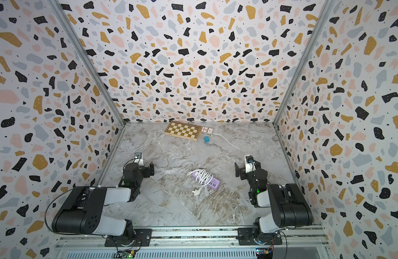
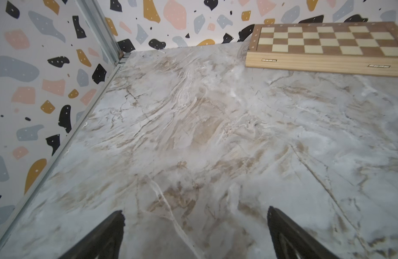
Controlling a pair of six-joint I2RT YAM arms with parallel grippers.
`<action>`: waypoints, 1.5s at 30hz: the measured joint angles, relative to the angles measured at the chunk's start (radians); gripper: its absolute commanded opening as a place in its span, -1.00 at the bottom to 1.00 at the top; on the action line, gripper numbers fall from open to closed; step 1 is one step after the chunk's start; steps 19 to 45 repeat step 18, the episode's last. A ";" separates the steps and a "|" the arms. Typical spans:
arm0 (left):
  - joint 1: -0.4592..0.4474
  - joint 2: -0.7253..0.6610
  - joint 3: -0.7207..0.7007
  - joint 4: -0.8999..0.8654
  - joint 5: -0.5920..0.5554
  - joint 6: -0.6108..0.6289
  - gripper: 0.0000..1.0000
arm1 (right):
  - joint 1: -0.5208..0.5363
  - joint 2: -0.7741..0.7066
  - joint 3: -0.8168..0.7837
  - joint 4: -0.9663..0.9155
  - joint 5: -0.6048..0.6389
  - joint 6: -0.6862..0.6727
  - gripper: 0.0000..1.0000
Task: Wrap the cord around the power strip
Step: Reset both arms
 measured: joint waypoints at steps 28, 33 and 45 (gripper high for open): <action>0.002 0.000 0.000 0.036 0.023 0.007 0.99 | 0.007 0.011 0.027 -0.024 0.054 0.013 1.00; 0.002 0.000 0.000 0.036 0.023 0.007 0.99 | 0.007 0.011 0.027 -0.024 0.054 0.013 1.00; 0.002 0.000 0.000 0.036 0.023 0.007 0.99 | 0.007 0.011 0.027 -0.024 0.054 0.013 1.00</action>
